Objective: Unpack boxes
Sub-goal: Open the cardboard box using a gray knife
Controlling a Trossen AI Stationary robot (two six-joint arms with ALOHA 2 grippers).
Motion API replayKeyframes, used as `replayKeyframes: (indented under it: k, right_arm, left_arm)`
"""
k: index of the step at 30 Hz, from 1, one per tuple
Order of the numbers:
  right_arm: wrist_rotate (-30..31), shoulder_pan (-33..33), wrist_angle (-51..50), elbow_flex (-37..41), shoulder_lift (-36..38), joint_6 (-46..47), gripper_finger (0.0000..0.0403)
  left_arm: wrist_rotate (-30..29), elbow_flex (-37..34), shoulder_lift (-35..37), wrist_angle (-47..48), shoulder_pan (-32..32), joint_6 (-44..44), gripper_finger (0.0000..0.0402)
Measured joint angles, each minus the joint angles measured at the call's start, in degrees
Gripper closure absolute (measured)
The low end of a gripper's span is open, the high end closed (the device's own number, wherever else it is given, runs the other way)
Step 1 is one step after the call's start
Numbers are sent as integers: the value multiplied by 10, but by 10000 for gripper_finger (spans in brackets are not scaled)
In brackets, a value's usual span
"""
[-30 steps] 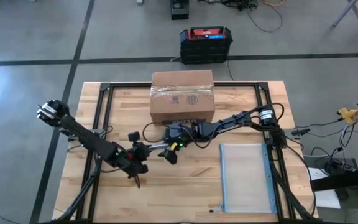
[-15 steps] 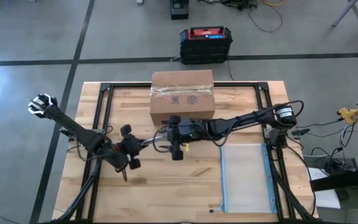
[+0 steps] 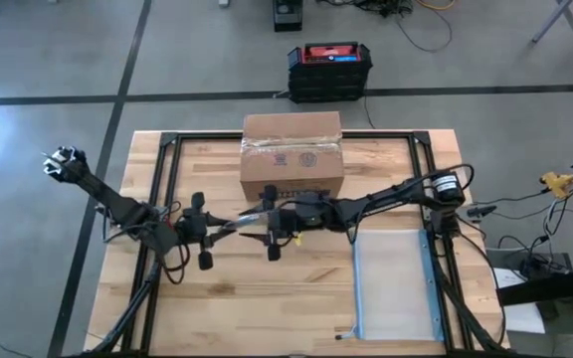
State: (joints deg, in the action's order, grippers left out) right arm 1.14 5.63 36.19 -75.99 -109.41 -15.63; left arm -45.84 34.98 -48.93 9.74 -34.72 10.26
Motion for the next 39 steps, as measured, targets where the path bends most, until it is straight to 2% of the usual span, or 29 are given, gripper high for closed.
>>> replayKeyframes:
  k: [5, 14, 20, 29, 32, 36, 39]
  right_arm:
    - [-43, 0, 94, 0, -22, 17, 183]
    - [-60, -2, 96, -4, -29, 37, 205]
    - [-61, -1, 91, -16, -30, 41, 241]
    - [-64, 0, 77, -16, -31, 10, 334]
    - [-65, 0, 74, -16, -31, 12, 341]
    - [-65, 0, 68, -16, -31, 8, 331]
    - [-65, 0, 65, -16, -31, 9, 344]
  left_arm:
    - [3, -8, -12, -61, -1, -36, 344]
    - [18, -25, -16, -140, -1, -73, 344]
    - [19, -38, -24, -185, 6, -74, 344]
    - [20, -39, -30, -199, 8, -87, 344]
    - [20, -39, -32, -200, 8, -87, 344]
    - [19, -39, -39, -206, 10, -86, 344]
    - [16, -39, -42, -210, 11, -85, 338]
